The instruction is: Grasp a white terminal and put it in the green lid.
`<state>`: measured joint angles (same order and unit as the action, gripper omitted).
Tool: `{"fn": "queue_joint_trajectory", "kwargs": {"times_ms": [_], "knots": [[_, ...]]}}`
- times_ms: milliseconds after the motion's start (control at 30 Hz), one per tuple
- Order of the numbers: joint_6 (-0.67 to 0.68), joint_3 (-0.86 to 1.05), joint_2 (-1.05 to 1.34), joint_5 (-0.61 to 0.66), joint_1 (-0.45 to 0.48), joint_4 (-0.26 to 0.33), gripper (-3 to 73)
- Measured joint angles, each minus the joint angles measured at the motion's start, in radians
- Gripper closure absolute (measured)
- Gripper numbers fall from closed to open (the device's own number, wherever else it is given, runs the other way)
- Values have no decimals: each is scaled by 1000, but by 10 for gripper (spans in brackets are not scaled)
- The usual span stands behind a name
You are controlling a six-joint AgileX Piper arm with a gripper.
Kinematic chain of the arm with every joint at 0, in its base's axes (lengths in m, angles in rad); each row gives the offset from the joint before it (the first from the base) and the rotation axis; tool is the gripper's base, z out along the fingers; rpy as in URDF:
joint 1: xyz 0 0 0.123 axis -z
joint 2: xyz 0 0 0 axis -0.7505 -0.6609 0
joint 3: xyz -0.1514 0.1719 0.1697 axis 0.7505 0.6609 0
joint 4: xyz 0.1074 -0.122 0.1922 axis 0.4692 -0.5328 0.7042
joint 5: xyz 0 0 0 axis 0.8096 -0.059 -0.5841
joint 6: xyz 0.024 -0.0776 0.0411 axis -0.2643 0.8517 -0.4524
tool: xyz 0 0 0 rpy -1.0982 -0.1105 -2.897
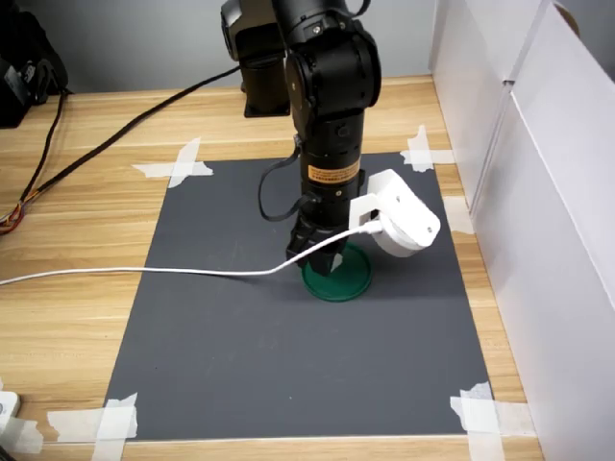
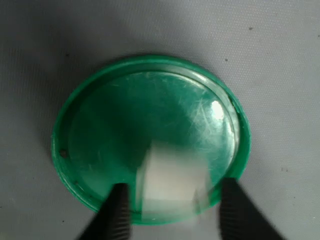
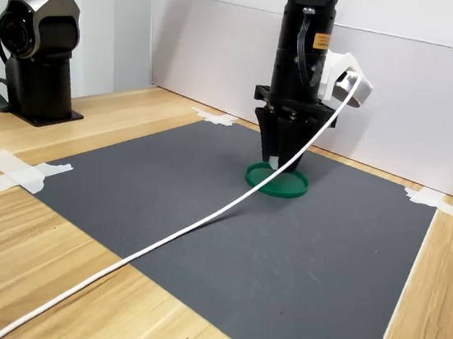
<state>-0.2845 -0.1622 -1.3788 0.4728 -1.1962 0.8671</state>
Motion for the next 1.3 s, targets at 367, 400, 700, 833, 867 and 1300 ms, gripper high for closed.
{"fn": "queue_joint_trajectory", "kwargs": {"times_ms": [367, 400, 700, 833, 867, 1300], "knots": [[31, 1, 103, 1, 0, 79, 132], [31, 4, 126, -6, 0, 84, 150], [-19, 196, 410, -216, 0, 99, 654], [-166, 285, 566, -299, 0, 99, 709], [-207, 298, 604, -309, 0, 99, 712], [-900, 485, 1033, -419, 102, 13, 715]]}}
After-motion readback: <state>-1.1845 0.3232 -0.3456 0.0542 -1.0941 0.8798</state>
